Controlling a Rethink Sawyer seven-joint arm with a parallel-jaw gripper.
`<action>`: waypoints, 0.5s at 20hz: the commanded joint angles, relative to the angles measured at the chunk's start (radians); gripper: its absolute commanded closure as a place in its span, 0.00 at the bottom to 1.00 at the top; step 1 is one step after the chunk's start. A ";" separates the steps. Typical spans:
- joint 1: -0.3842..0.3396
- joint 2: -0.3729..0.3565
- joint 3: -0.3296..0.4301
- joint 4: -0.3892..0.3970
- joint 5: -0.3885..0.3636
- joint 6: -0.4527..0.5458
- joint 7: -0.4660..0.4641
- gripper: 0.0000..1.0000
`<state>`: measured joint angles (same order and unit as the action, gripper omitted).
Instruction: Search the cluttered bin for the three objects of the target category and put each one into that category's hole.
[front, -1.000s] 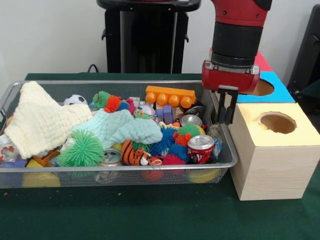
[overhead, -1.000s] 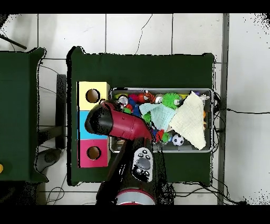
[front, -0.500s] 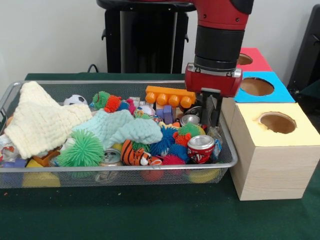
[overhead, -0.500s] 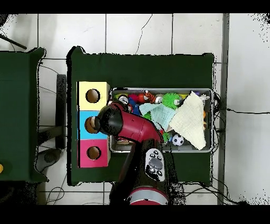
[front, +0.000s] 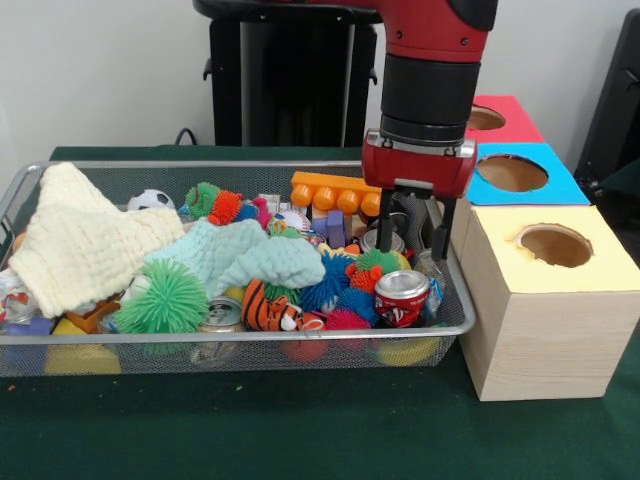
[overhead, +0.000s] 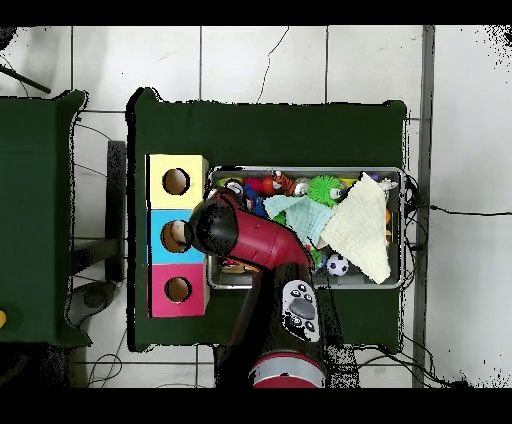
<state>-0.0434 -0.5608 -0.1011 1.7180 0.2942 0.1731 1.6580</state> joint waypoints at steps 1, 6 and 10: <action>0.013 0.032 0.061 0.062 -0.021 -0.045 0.191 0.00; 0.027 0.048 0.065 0.083 0.007 -0.048 0.227 0.00; 0.026 0.061 0.077 0.085 0.014 -0.071 0.239 0.00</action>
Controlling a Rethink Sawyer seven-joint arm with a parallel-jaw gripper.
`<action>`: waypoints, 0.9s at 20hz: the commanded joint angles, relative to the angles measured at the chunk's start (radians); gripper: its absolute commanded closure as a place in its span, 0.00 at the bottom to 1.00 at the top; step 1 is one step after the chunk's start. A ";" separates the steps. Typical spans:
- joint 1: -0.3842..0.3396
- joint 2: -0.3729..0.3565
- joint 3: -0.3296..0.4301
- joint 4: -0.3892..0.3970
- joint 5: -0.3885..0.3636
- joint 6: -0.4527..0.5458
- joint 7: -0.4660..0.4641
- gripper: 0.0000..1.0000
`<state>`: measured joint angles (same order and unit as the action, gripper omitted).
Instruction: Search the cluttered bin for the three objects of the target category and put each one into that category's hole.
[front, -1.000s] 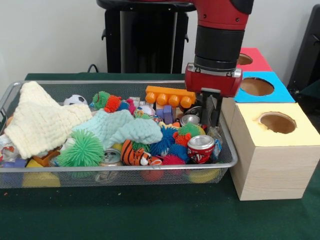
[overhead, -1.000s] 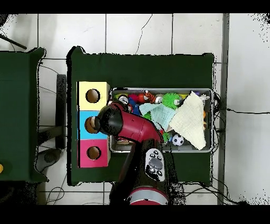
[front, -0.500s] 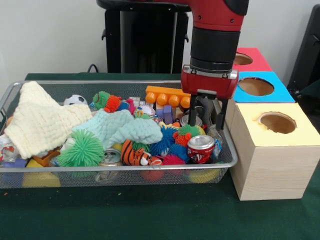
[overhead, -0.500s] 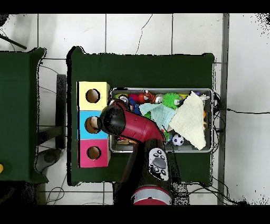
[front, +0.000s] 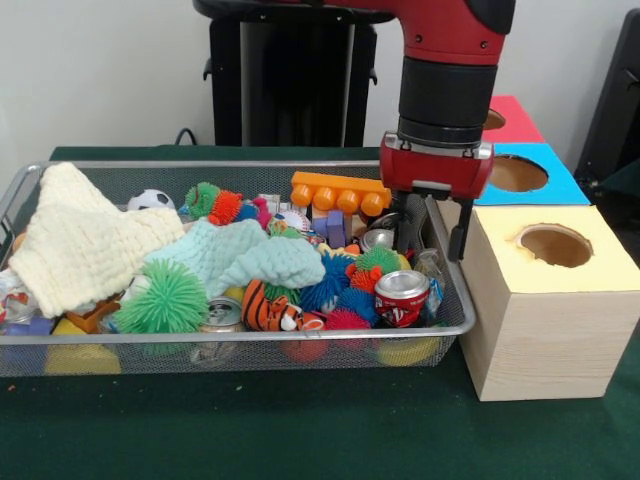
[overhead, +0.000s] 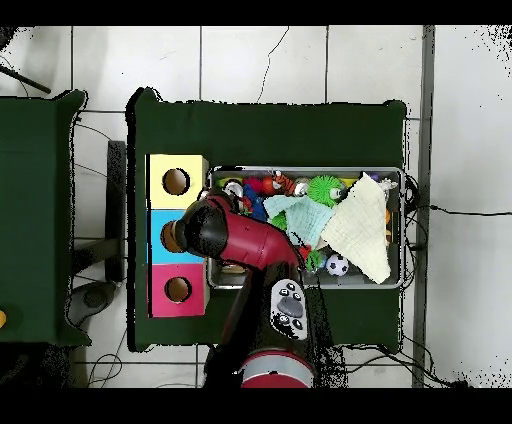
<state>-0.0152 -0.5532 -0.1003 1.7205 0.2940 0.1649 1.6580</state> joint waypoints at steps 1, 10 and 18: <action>-0.001 0.059 0.079 0.084 0.017 -0.071 0.244 0.00; 0.039 0.105 0.040 0.058 0.015 -0.100 0.241 0.00; 0.055 0.103 0.041 0.073 0.020 -0.122 0.244 0.00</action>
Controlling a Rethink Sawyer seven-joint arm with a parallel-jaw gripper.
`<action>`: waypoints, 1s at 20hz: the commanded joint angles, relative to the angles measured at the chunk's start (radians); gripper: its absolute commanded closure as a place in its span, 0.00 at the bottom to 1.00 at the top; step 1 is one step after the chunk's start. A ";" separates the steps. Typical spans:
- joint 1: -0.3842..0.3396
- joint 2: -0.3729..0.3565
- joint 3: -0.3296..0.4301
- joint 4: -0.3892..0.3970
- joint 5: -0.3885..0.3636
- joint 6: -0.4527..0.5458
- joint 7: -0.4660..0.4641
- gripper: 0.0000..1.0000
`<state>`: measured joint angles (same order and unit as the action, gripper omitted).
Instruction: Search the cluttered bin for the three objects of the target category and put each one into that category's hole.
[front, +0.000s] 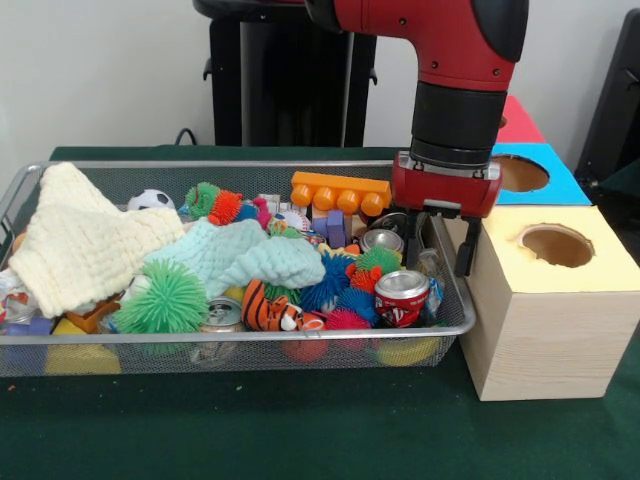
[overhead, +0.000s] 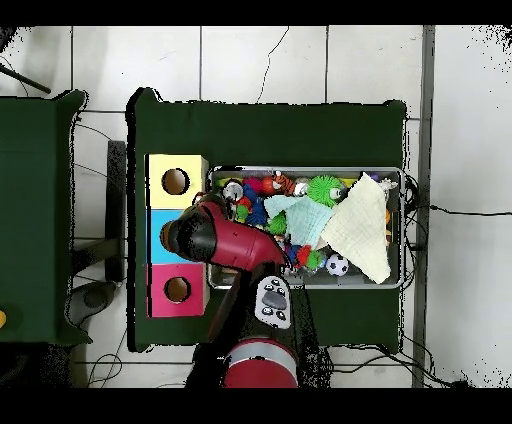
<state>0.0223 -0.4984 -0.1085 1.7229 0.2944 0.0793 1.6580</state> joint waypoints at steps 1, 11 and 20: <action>0.019 0.053 0.045 0.068 0.019 -0.038 0.242 0.00; 0.029 0.035 0.034 0.067 0.020 -0.024 0.236 0.00; 0.033 0.012 0.042 0.074 0.020 -0.026 0.240 0.00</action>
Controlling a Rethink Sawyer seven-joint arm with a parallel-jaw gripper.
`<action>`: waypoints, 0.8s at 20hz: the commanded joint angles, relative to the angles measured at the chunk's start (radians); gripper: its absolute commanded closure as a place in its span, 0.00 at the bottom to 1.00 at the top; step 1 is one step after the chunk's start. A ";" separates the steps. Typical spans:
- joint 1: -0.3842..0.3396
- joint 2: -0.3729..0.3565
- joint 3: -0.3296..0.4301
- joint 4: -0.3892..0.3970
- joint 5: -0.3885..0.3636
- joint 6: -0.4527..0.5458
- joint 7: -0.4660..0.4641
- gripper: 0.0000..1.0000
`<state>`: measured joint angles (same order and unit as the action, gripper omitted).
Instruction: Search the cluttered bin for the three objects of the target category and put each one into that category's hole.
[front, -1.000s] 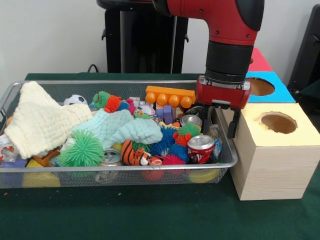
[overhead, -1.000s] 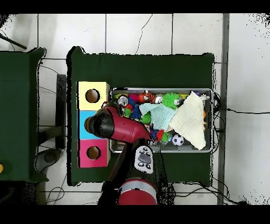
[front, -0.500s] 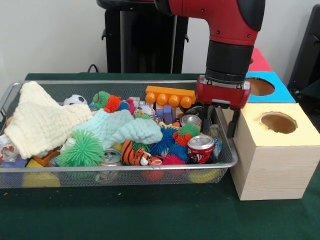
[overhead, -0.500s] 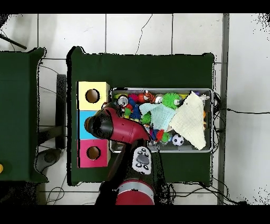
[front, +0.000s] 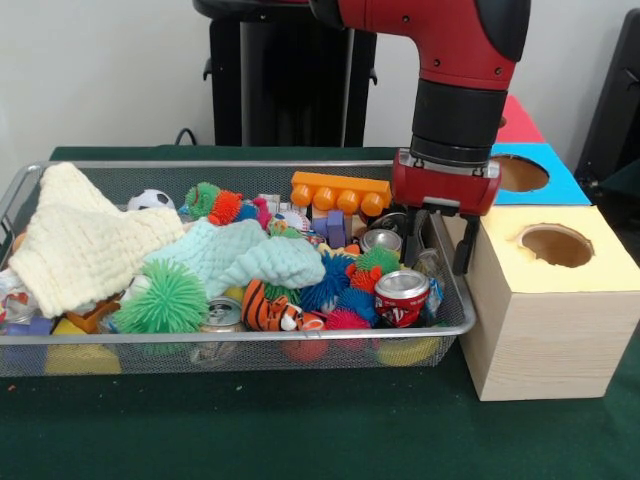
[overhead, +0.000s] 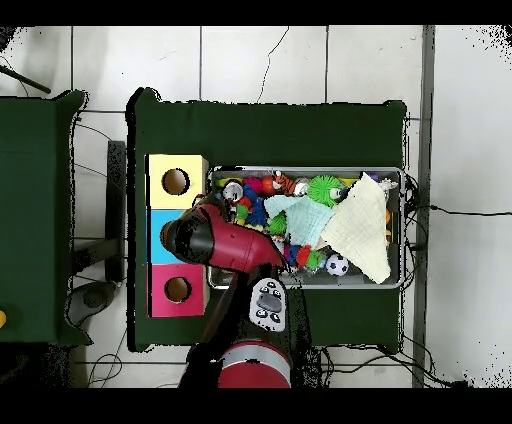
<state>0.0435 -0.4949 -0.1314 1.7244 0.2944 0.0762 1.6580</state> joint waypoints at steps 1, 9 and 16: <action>0.006 0.007 0.067 0.072 0.017 -0.023 0.236 0.00; -0.070 -0.021 0.121 0.130 -0.034 -0.062 0.212 0.00; -0.267 -0.082 0.235 0.206 -0.125 -0.089 0.153 0.00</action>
<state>-0.0873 -0.5451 -0.0407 1.8113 0.2500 0.0598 1.6580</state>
